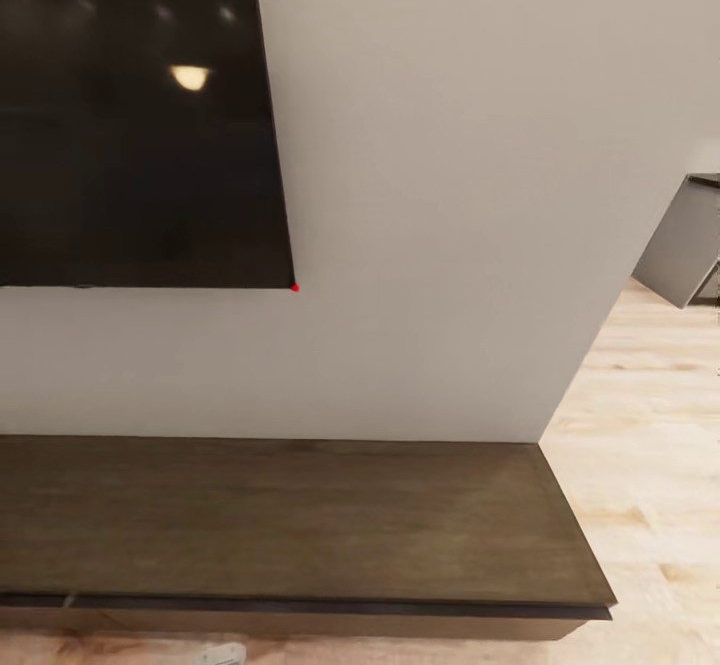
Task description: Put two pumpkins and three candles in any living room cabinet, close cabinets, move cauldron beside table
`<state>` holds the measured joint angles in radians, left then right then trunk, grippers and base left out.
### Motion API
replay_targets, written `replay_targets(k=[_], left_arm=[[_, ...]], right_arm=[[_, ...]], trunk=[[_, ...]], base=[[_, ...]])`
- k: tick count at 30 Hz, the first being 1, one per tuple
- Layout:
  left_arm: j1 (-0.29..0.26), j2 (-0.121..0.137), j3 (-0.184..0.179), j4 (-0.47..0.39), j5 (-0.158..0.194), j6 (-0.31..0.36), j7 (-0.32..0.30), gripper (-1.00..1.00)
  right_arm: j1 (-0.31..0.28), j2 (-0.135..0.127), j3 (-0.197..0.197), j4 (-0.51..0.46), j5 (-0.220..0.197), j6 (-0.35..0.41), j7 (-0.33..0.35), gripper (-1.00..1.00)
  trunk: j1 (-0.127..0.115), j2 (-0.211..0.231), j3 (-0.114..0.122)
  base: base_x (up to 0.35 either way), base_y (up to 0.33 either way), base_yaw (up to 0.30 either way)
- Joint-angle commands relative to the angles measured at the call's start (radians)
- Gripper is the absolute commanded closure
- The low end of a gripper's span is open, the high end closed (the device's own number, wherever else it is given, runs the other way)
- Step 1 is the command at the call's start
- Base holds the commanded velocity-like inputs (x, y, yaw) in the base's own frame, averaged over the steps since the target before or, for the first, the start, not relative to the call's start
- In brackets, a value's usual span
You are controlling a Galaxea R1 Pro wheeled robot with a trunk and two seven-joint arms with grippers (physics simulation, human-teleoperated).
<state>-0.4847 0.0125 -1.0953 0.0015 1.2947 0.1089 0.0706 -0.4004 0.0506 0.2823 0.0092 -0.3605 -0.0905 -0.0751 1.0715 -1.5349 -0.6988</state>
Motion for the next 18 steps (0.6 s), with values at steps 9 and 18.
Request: replay_targets(k=[9,18], left_arm=[[0.000,0.000,0.000,0.000,0.000,0.000,0.000,-1.00],[0.000,0.000,-0.001,0.001,-0.003,0.001,0.000,-1.00]], right_arm=[[0.000,0.002,0.000,-0.001,0.000,0.001,-0.002,-1.00],[0.000,0.003,0.000,-0.003,0.000,0.000,-0.001,-1.00]], trunk=[[0.000,0.000,0.000],[0.000,0.000,0.000]], base=[[-0.322,-0.075,0.000],[-0.246,-0.050,0.000]])
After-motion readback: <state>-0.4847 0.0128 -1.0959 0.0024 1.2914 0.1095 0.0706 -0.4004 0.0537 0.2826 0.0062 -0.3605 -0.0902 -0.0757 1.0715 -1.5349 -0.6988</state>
